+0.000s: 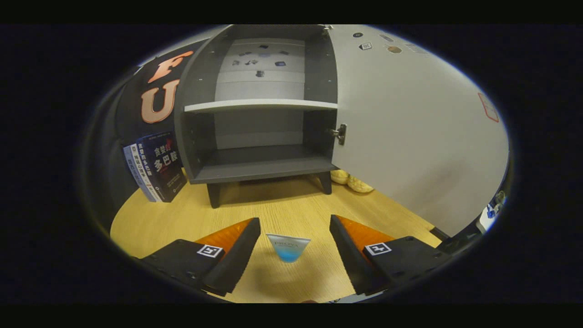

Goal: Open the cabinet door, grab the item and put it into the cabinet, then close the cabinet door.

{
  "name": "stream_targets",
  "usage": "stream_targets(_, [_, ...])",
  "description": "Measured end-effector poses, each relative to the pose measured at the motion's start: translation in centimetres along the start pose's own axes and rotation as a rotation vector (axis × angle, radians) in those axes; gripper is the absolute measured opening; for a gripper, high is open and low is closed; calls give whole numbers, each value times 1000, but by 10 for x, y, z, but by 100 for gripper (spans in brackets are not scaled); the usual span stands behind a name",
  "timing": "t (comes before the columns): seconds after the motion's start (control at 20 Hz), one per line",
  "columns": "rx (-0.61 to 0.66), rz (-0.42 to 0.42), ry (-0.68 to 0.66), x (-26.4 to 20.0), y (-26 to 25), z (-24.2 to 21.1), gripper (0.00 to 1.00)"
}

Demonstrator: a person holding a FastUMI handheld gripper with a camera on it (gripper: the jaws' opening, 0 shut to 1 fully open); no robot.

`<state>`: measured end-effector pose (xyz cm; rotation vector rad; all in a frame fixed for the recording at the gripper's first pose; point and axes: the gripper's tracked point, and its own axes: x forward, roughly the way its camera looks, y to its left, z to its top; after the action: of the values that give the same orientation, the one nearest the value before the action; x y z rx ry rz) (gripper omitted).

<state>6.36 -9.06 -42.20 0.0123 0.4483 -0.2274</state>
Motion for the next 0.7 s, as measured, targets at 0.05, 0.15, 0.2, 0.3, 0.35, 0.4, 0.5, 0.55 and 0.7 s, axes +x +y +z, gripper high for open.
stream_targets(0.05, [15, -9, 20, 5, -1, -9, 98])
stream_targets(0.15, [62, -20, 54, 13, -1, -22, 98])
stream_targets(0.2, [82, -27, 67, 17, -1, -28, 98])
stream_targets(0.3, [111, -30, 97, 22, 0, -39, 98])
stream_targets(0.35, [124, -27, 108, 24, 2, -44, 97])
stream_targets(0.4, [137, -21, 119, 25, 4, -47, 97])
stream_targets(0.5, [158, -4, 132, 27, 9, -50, 82])
stream_targets(0.55, [159, 1, 136, 26, 11, -50, 73])
stream_targets(0.7, [129, 20, 160, 20, 17, -49, 61])
